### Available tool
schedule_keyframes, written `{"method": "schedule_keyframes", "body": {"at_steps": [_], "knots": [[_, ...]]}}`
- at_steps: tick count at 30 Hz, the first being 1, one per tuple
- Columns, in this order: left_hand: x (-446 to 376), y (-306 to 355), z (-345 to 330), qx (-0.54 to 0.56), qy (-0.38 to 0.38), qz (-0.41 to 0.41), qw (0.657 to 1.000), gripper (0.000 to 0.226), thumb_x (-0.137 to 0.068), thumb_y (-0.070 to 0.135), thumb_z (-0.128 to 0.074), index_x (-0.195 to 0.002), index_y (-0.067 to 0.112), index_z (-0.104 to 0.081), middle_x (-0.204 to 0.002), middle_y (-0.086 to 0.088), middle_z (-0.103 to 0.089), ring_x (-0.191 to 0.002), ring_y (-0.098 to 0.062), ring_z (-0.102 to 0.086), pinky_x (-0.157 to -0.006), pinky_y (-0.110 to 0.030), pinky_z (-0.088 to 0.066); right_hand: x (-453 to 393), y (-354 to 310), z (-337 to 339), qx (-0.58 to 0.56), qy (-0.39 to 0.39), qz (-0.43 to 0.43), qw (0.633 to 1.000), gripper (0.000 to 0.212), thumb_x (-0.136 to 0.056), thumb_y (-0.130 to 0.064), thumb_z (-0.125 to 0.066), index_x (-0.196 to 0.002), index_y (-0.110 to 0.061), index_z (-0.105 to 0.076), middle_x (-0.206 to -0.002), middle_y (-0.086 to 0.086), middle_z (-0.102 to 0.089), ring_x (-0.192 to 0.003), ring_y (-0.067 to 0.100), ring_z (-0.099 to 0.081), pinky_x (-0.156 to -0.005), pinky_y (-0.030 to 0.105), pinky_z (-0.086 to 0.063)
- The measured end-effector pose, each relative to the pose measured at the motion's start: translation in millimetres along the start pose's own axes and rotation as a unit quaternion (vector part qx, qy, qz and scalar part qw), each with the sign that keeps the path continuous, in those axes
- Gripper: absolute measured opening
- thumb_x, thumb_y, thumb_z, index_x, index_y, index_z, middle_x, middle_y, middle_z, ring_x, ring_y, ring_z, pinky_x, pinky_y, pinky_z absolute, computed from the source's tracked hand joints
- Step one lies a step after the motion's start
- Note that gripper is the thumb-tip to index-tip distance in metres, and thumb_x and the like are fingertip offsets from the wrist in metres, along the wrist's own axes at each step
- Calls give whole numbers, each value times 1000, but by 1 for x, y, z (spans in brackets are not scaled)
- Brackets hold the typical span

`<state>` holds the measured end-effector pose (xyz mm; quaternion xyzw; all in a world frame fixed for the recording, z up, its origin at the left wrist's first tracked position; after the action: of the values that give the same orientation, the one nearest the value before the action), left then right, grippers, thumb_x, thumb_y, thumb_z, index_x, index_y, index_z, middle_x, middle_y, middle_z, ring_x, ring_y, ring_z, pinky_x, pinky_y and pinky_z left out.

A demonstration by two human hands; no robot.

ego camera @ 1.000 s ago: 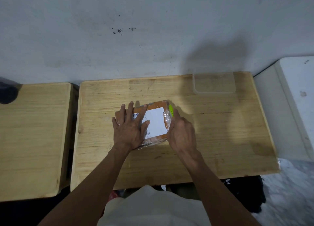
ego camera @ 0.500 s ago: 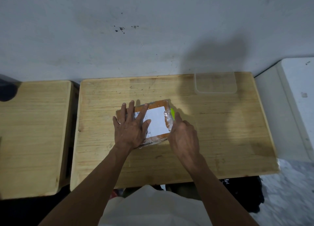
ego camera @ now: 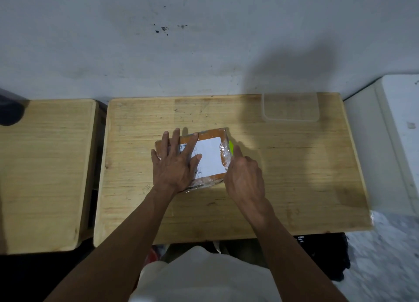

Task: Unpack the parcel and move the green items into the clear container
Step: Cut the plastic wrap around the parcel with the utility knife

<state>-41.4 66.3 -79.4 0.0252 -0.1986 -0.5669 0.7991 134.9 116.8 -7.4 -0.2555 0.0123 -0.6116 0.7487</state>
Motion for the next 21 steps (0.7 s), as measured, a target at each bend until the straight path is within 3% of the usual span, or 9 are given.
{"method": "schedule_keyframes", "body": {"at_steps": [5,17,21], "knots": [[0,0,1,2,-3,5,1000,60,-102,64,-18,-158,48,-3,-171,-1,8,-156,-32,14,-116,-70,-16,5,2,-4,-16,-10,1,1000,58,-90,-9,-52,-145,-13,-34,-90,11,-66,-75,28,-65,-61,30,-45],[1,0,2,-2,-17,21,1000,58,-103,61,-22,-157,50,-3,-170,0,8,-156,-31,15,-115,-69,-21,27,13,1,4,-29,-1,1000,46,-90,-3,-44,-136,-9,-43,-96,17,-66,-86,35,-65,-63,30,-40],[0,0,4,-1,-11,14,1000,58,-103,61,-22,-157,49,-4,-170,0,7,-156,-32,14,-115,-69,-21,41,17,-6,-6,-31,6,999,52,-88,-2,-42,-140,-9,-40,-91,16,-66,-81,32,-65,-62,29,-38]]}}
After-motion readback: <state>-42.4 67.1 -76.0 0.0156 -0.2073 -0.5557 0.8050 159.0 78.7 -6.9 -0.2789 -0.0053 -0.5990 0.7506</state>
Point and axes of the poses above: each hand's wrist, its own x-axis away from the middle knuckle, its own z-axis out of the back of the hand, y = z × x, the point moved 9 cm from there along -x, towards the middle knuckle
